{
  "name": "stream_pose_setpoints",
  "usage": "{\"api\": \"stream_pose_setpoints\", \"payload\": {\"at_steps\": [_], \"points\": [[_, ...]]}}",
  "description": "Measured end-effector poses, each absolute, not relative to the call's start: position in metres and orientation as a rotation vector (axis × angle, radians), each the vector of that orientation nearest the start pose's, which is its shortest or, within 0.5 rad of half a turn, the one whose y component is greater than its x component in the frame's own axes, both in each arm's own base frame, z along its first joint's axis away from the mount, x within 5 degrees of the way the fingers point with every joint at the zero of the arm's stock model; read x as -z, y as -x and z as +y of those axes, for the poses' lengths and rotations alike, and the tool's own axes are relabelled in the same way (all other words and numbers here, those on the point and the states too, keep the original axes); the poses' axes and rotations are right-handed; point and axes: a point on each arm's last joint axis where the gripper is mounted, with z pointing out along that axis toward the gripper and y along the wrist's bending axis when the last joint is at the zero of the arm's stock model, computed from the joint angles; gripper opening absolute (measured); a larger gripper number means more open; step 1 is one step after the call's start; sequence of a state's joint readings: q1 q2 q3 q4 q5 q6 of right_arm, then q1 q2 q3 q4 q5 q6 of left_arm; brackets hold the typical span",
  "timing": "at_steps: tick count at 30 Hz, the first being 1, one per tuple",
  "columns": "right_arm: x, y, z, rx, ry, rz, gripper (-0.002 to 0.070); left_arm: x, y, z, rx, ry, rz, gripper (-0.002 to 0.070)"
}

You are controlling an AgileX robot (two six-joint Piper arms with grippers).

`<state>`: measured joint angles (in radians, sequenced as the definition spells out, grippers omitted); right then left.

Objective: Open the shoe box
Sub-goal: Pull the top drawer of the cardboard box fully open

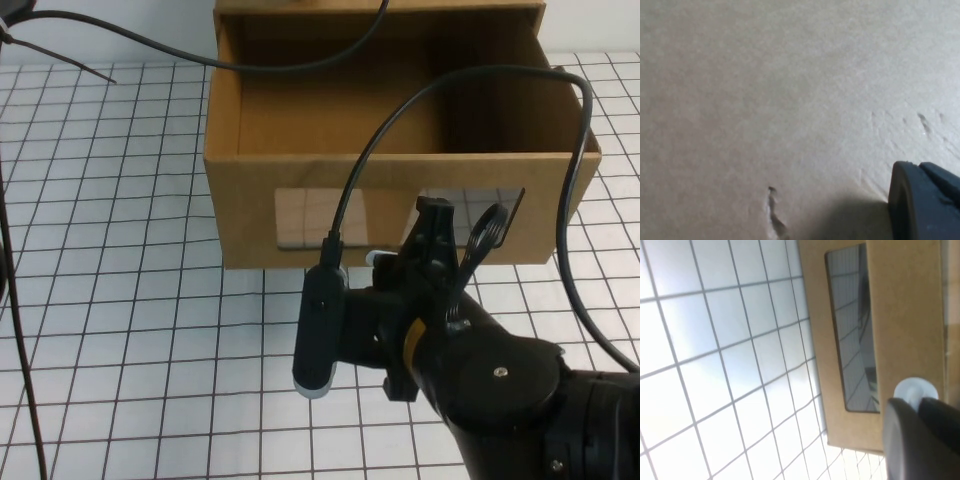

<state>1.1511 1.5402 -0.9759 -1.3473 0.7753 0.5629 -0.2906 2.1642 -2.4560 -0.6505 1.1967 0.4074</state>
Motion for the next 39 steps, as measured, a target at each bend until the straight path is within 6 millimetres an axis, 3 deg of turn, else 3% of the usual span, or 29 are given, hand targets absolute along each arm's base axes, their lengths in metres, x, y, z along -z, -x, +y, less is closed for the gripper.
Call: {"api": "stream_pose_setpoints", "payload": {"at_steps": [9, 16, 20, 25, 30, 34, 39], "points": [[-0.266, -0.183, 0.259, 0.572, 1.402, 1.622, 0.0032, -0.398, -0.436, -0.184, 0.768, -0.775, 2.128, -0.0003], [-0.261, -0.179, 0.256, 0.502, 1.375, 1.736, 0.0226, -0.398, -0.436, -0.184, 0.768, -0.775, 2.128, -0.0004], [-0.269, -0.173, 0.254, 0.472, 1.353, 1.745, 0.0270, -0.405, -0.434, -0.183, 0.760, -0.786, 2.114, -0.0004], [-0.294, -0.144, 0.252, 0.399, 1.332, 1.685, 0.0214, -0.419, -0.426, -0.182, 0.756, -0.814, 2.085, -0.0003], [-0.323, -0.125, 0.237, 0.282, 1.220, 1.681, 0.0110, -0.450, -0.408, -0.177, 0.745, -0.822, 2.006, -0.0003], [-0.344, -0.137, 0.220, 0.272, 1.041, 1.755, 0.0018, -0.483, -0.383, -0.169, 0.715, -0.828, 1.928, -0.0004], [-0.369, -0.175, 0.193, 0.294, 0.801, 1.868, -0.0008, -0.511, -0.358, -0.155, 0.592, -0.824, 1.881, -0.0003]]}}
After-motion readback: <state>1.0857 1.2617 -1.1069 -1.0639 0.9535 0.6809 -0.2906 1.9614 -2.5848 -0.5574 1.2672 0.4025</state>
